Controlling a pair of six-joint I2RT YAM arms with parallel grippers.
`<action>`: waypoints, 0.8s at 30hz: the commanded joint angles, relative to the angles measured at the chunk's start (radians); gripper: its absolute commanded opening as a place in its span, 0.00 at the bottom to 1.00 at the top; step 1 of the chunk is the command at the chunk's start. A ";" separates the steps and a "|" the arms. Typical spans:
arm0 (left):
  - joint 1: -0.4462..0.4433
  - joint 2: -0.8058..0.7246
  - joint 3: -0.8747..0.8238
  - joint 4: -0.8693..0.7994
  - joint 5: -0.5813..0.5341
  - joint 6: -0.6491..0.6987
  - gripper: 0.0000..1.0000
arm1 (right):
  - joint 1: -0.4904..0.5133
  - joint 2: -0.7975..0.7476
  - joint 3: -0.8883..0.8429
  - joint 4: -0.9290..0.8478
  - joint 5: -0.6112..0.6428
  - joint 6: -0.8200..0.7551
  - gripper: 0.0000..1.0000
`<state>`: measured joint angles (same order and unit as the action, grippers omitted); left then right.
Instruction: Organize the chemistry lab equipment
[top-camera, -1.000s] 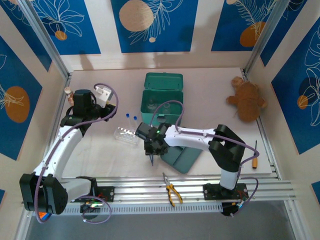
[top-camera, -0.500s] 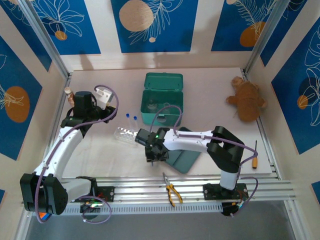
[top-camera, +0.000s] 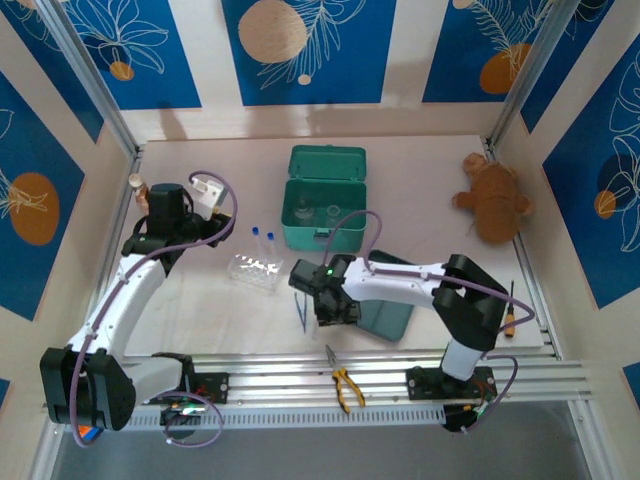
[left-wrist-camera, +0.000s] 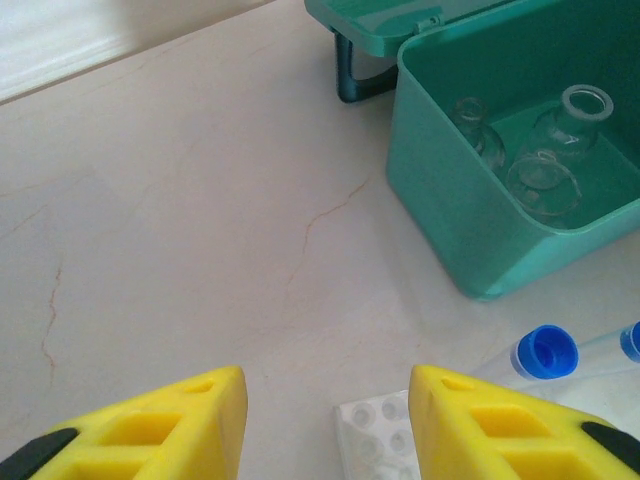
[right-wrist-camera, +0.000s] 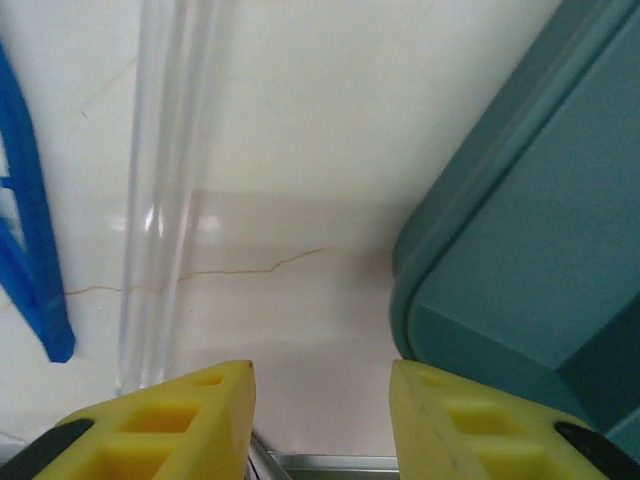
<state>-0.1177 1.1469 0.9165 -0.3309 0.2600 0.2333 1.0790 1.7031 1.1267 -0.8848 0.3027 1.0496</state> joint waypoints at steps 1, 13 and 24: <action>0.011 -0.022 -0.013 -0.004 0.033 -0.012 0.47 | 0.005 -0.040 0.016 0.046 -0.016 0.004 0.42; 0.011 -0.035 -0.017 -0.011 0.010 0.004 0.47 | -0.011 0.197 0.194 0.013 0.034 0.076 0.41; 0.010 -0.026 -0.019 0.005 0.013 -0.009 0.47 | -0.022 0.223 0.164 0.015 0.035 0.092 0.35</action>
<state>-0.1177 1.1339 0.9054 -0.3305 0.2642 0.2333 1.0649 1.9213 1.3006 -0.8345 0.3157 1.1107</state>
